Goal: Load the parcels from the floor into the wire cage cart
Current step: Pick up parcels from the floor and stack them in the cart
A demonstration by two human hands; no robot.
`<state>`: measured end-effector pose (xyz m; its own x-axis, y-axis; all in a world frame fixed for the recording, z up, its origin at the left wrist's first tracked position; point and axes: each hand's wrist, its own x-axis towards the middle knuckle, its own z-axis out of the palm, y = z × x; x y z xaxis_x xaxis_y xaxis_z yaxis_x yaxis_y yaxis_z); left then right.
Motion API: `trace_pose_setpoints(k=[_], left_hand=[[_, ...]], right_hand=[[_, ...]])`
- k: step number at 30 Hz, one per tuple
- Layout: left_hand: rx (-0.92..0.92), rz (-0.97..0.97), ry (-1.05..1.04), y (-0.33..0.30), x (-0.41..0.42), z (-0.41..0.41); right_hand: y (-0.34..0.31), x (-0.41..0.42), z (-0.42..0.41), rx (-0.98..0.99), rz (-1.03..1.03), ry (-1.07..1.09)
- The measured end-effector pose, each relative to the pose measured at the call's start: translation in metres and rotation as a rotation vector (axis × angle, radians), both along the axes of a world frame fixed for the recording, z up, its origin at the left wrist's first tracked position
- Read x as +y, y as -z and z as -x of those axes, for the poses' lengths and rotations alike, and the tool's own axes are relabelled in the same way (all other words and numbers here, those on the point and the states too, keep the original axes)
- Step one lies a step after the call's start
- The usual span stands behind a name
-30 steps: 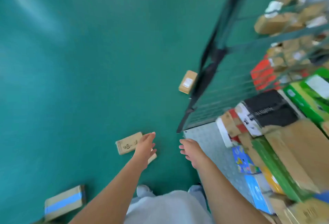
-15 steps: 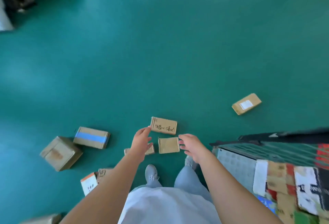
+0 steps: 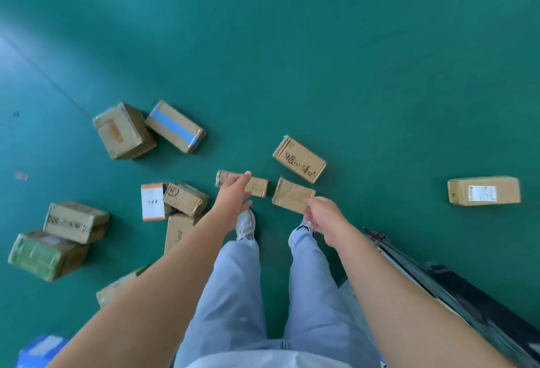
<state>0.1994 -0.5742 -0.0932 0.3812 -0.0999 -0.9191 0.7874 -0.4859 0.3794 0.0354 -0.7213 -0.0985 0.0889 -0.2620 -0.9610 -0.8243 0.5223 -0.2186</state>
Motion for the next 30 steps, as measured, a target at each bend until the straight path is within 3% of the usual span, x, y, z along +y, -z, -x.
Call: trace_pose_setpoints(k=[7, 17, 26, 30], left_hand=[[0.093, -0.101, -0.044, 0.117, 0.013, -0.007], [0.113, -0.283, 0.039, 0.319, 0.103, -0.076], [-0.069, -0.430, 0.259, 0.496, 0.128, -0.137], [0.058, -0.387, 0.277, 0.540, 0.126, -0.144]], right_hand=[[0.122, 0.005, -0.018, 0.092, -0.055, -0.053], [0.320, 0.074, -0.079, 0.130, -0.202, -0.048], [0.491, 0.108, -0.133, 0.172, -0.091, 0.026], [0.527, 0.117, -0.135, 0.203, -0.093, 0.049]])
